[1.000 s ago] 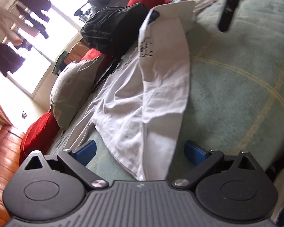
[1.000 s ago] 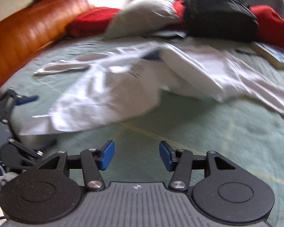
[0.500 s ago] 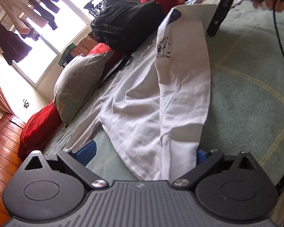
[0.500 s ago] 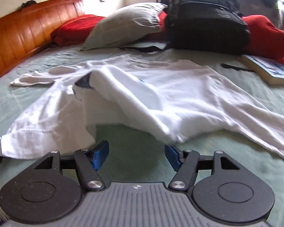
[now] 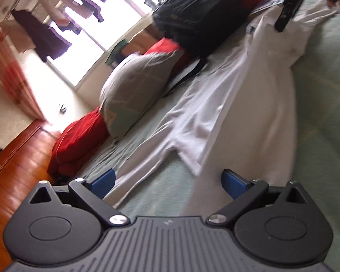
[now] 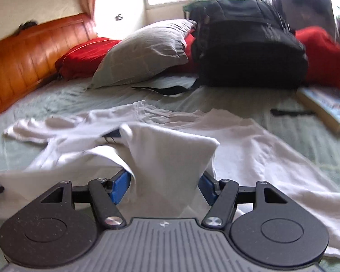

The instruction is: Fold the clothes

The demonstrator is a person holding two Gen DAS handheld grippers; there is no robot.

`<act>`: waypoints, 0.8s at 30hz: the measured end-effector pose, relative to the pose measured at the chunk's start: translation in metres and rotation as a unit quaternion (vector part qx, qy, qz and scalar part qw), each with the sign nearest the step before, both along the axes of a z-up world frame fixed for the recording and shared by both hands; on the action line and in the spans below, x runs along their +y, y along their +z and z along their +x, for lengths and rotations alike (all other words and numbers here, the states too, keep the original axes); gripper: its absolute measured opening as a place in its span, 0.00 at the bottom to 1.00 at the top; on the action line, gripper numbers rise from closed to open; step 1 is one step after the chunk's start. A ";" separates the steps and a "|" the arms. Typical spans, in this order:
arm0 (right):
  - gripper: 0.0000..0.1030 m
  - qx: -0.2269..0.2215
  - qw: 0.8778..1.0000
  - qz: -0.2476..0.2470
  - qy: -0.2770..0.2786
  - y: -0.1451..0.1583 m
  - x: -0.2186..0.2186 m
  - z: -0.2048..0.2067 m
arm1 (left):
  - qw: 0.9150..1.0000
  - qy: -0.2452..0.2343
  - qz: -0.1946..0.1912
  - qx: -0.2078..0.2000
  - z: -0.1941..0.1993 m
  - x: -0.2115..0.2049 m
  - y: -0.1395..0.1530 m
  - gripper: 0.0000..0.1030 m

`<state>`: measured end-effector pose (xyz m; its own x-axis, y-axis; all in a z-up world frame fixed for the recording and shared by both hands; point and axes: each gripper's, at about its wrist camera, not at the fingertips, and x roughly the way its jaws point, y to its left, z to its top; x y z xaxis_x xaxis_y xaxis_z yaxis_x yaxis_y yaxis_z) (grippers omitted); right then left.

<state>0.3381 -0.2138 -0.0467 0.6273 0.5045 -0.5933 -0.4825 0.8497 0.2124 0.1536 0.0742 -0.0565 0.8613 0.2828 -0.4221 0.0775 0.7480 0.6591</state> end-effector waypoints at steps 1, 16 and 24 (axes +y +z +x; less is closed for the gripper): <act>0.68 0.011 1.000 0.013 -0.004 -0.001 -0.002 0.007 | 1.000 0.006 0.000 -0.001 0.004 0.003 0.001 0.97; 0.68 0.093 0.984 0.151 0.008 -0.036 -0.039 0.001 | 0.995 -0.042 -0.091 0.018 -0.048 -0.035 0.012 0.97; 0.69 0.125 0.968 0.214 0.045 -0.045 -0.031 0.013 | 0.991 -0.057 -0.110 0.044 -0.052 -0.050 0.002 0.97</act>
